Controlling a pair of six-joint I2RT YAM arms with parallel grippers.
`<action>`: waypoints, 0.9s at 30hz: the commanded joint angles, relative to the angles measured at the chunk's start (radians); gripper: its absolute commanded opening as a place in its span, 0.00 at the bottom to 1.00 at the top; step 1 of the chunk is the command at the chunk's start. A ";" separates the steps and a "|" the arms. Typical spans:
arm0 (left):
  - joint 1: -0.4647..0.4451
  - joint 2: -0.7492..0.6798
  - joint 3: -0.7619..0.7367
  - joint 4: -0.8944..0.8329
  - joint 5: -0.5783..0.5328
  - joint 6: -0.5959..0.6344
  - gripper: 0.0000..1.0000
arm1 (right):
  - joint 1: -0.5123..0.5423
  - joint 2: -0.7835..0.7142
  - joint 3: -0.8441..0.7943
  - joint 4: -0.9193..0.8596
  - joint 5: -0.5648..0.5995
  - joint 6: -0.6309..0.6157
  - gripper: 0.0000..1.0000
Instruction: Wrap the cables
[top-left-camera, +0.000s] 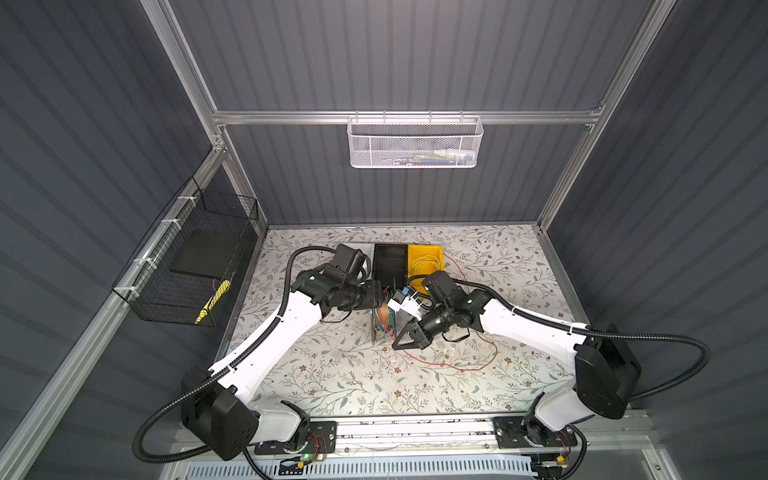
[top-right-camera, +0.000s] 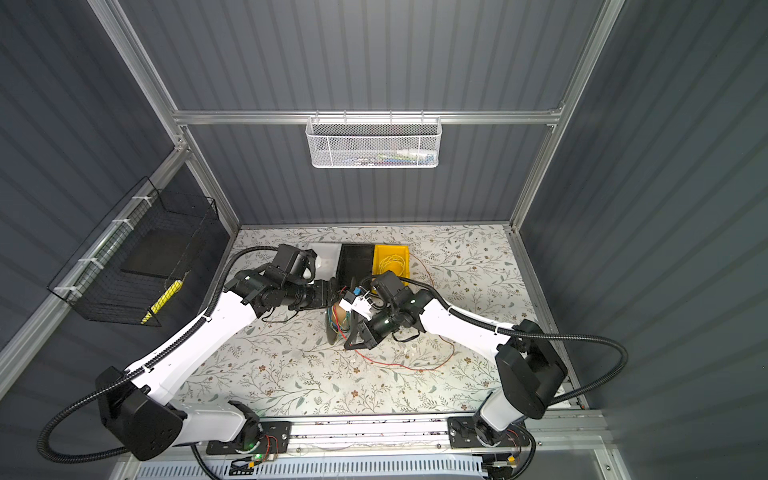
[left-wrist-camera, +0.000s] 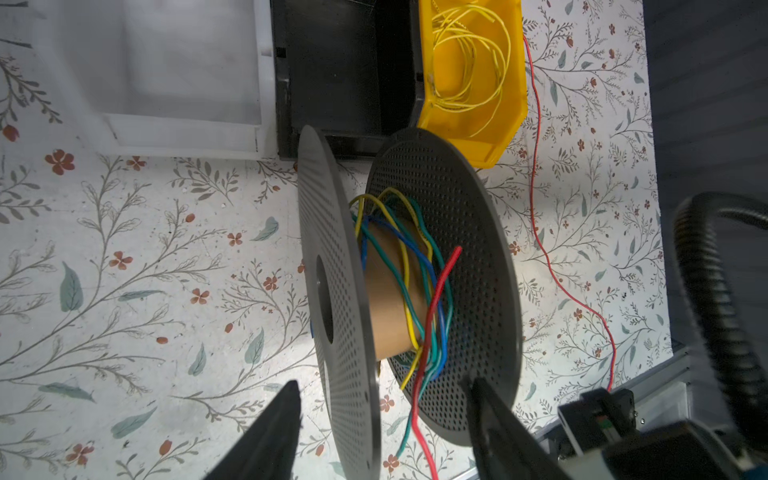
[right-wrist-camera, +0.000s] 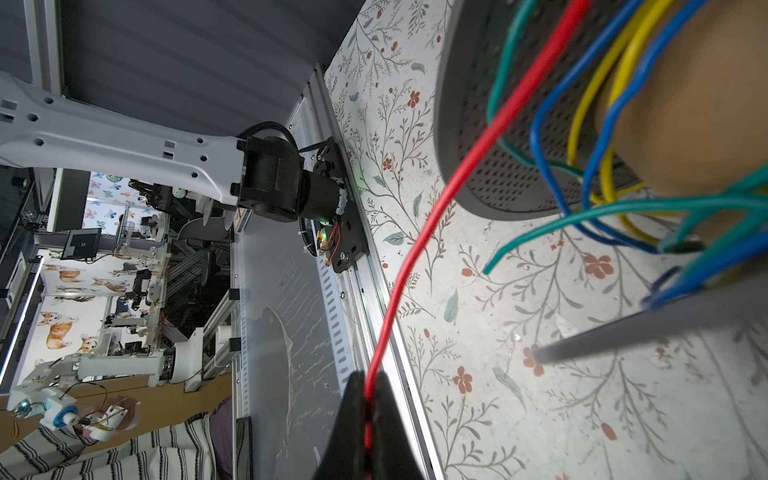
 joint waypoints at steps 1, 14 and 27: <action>0.004 0.031 0.019 0.012 0.000 0.048 0.64 | 0.009 0.013 0.026 -0.044 -0.016 -0.019 0.00; 0.004 0.106 0.057 -0.040 -0.021 0.075 0.55 | 0.009 0.028 0.054 -0.050 0.013 -0.041 0.00; 0.004 0.152 0.105 -0.058 -0.063 0.072 0.41 | 0.009 0.044 0.052 -0.055 0.017 -0.056 0.00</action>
